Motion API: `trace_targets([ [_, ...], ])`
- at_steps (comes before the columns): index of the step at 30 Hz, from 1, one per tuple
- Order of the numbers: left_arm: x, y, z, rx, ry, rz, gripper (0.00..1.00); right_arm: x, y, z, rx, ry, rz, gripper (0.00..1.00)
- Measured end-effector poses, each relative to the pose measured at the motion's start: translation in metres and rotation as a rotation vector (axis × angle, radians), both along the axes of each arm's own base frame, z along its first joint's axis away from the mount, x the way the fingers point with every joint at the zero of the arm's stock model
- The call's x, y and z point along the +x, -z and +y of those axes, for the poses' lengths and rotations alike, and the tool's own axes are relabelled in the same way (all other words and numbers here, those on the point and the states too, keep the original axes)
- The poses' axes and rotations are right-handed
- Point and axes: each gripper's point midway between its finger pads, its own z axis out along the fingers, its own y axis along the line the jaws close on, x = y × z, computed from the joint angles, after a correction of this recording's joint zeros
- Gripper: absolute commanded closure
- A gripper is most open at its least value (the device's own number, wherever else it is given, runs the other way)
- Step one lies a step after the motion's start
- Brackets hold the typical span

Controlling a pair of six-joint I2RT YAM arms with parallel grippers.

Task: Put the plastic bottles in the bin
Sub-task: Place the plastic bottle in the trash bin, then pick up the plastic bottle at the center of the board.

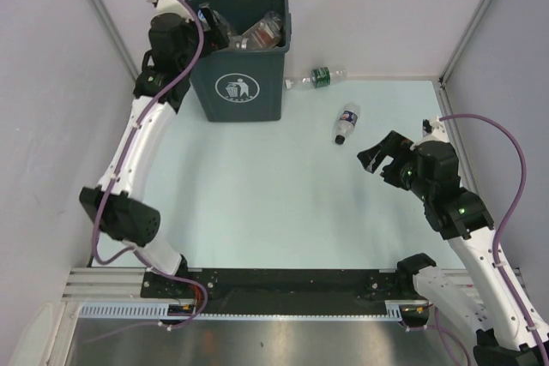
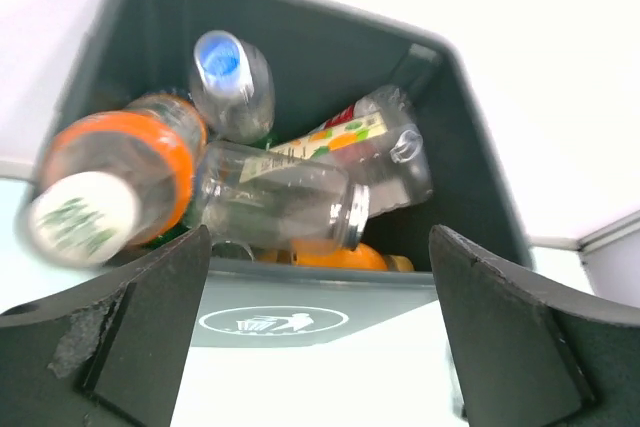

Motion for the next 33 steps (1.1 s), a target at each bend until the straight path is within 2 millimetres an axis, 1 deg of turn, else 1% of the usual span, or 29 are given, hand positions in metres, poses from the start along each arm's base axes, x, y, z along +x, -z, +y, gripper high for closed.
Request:
trace_targets([
  [3, -0.025, -0.025, 0.010, -0.014, -0.019, -0.062, 0.05, 0.000, 0.000, 0.000, 0.002, -0.002, 0.001, 0.06],
  [6, -0.043, -0.049, 0.020, -0.030, -0.040, -0.128, 0.05, -0.001, 0.000, 0.002, 0.006, -0.010, 0.002, 0.06],
  [8, -0.050, -0.059, 0.027, -0.038, -0.053, -0.158, 0.06, -0.001, 0.000, 0.003, 0.008, -0.014, 0.003, 0.06],
  [10, -0.050, -0.062, 0.034, -0.043, -0.065, -0.169, 0.07, -0.001, 0.000, 0.003, 0.009, -0.016, 0.004, 0.06],
  [13, -0.044, -0.053, 0.041, -0.055, -0.076, -0.152, 0.09, -0.001, 0.000, 0.003, 0.010, -0.016, 0.004, 0.06],
  [16, -0.033, -0.038, 0.046, -0.076, -0.074, -0.120, 0.11, -0.001, 0.001, 0.003, 0.009, -0.016, 0.007, 0.06],
  [20, -0.016, -0.016, 0.052, -0.118, -0.063, -0.078, 0.12, 0.002, 0.005, 0.004, 0.002, -0.015, 0.025, 0.06],
  [22, -0.007, -0.010, 0.056, -0.135, -0.061, -0.071, 0.13, 0.005, 0.009, 0.005, -0.002, -0.015, 0.036, 0.06],
  [23, -0.002, -0.008, 0.057, -0.146, -0.058, -0.074, 0.15, 0.007, 0.010, 0.005, -0.004, -0.015, 0.041, 0.06],
  [24, 0.003, -0.006, 0.059, -0.154, -0.053, -0.076, 0.19, 0.008, 0.011, 0.006, -0.005, -0.015, 0.044, 0.06],
  [26, 0.013, -0.003, 0.062, -0.178, -0.045, -0.082, 0.23, 0.012, 0.014, 0.007, -0.008, -0.015, 0.052, 0.07],
  [27, 0.020, -0.003, 0.063, -0.189, -0.038, -0.089, 0.28, 0.014, 0.014, 0.008, -0.008, -0.015, 0.054, 0.07],
  [29, 0.031, -0.005, 0.066, -0.212, -0.023, -0.108, 0.31, 0.018, 0.016, 0.009, -0.010, -0.015, 0.059, 0.07],
  [31, 0.046, 0.004, 0.068, -0.235, -0.007, -0.101, 0.33, 0.020, 0.019, 0.010, -0.012, -0.014, 0.066, 0.07],
  [33, 0.061, 0.023, 0.069, -0.250, 0.002, -0.070, 0.33, 0.023, 0.021, 0.010, -0.014, -0.009, 0.073, 0.07],
])
